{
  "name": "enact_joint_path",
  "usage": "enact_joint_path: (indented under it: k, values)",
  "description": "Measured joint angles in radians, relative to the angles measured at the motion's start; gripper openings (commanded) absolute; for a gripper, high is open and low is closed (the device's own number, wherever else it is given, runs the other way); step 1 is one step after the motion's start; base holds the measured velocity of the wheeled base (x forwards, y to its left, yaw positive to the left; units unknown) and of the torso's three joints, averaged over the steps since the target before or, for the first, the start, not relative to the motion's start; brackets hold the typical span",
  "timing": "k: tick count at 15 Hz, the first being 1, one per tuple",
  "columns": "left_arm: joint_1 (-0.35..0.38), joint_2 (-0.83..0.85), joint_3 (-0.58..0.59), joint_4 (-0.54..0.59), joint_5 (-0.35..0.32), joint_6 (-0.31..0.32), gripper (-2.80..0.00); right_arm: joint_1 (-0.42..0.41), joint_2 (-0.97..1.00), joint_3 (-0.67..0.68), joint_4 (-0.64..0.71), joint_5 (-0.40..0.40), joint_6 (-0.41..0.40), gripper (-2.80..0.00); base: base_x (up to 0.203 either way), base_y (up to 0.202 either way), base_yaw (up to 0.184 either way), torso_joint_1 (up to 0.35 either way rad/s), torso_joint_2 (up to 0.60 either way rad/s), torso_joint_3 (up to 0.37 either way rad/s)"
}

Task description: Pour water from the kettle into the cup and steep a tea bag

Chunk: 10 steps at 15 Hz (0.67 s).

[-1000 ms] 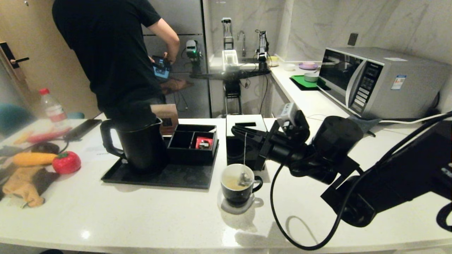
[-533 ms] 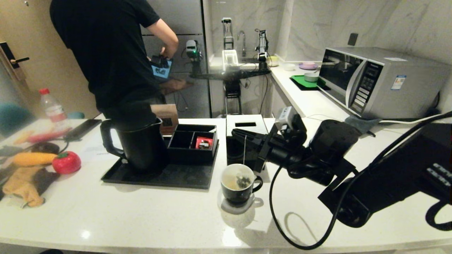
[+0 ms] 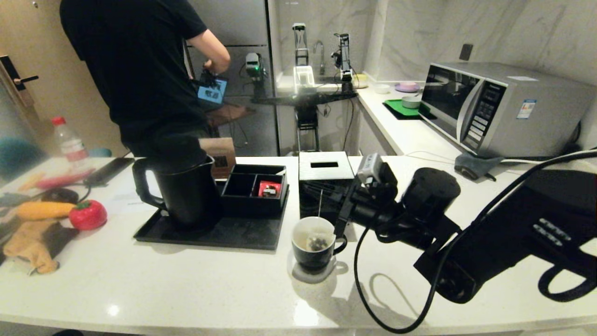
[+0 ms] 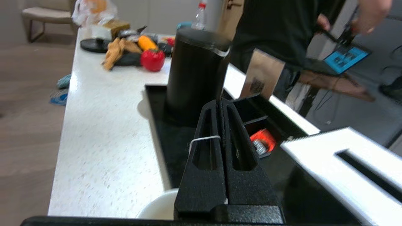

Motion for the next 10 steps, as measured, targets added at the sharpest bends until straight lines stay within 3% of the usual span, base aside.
enact_joint_path:
  k: [10]
  values:
    - [0.000, 0.000, 0.000, 0.000, 0.001, 0.000, -2.80, 0.000, 0.093, 0.000, -0.004, 0.021, -0.001, -2.80, 0.000, 0.000, 0.000, 0.000, 0.00, 0.000]
